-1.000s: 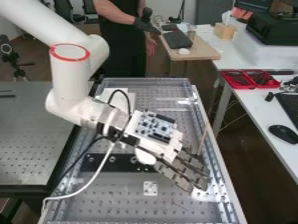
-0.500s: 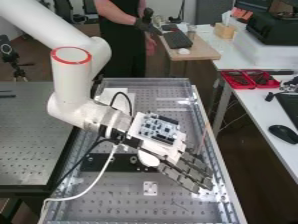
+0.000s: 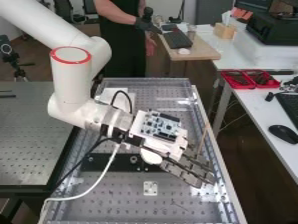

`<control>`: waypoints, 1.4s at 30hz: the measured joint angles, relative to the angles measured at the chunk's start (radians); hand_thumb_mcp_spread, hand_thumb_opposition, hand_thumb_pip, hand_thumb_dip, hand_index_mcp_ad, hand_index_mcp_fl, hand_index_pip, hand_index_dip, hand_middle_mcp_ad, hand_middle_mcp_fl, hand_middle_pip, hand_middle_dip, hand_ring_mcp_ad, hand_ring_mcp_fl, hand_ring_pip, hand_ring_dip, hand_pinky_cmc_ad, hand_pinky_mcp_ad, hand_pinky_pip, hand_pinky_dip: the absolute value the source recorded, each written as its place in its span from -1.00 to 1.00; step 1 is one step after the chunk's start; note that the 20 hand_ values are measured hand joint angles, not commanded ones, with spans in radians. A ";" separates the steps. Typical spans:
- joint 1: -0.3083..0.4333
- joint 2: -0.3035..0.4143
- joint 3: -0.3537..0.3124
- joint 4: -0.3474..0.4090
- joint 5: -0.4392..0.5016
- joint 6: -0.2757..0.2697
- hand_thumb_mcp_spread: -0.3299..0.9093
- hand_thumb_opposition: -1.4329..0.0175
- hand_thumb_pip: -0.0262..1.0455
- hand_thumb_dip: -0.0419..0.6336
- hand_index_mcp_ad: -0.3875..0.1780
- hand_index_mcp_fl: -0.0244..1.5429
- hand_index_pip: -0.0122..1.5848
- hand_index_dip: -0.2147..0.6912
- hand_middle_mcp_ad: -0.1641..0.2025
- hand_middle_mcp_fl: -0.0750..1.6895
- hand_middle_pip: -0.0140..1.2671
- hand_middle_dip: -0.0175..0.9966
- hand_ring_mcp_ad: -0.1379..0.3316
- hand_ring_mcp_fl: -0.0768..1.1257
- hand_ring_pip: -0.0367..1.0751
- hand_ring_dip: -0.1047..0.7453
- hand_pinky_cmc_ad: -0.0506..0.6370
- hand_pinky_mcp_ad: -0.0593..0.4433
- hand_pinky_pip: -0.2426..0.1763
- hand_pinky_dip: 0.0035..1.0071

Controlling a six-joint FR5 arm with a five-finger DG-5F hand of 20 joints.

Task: Grab the drill bit and place it in the clear container

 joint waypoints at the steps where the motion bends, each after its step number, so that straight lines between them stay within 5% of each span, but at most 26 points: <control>1: 0.000 0.001 -0.001 0.001 -0.002 -0.001 0.36 -0.14 0.06 -0.13 0.10 -0.82 0.87 0.34 0.39 -0.76 -0.77 -0.59 0.30 -0.85 -0.77 -0.72 0.01 -0.22 -0.20 -0.63; 31: -0.013 -0.003 0.007 0.004 -0.047 -0.021 0.41 -0.16 0.03 -0.13 -0.06 -0.42 0.46 -0.04 0.30 -0.72 -0.76 -0.59 0.27 -0.82 -0.76 -0.72 0.05 -0.25 -0.20 -0.63; 42: -0.017 -0.009 0.010 0.010 -0.069 -0.038 0.47 -0.24 0.02 -0.13 -0.16 -0.26 0.58 -0.03 0.30 -0.69 -0.77 -0.57 0.24 -0.79 -0.77 -0.72 0.12 -0.24 -0.20 -0.63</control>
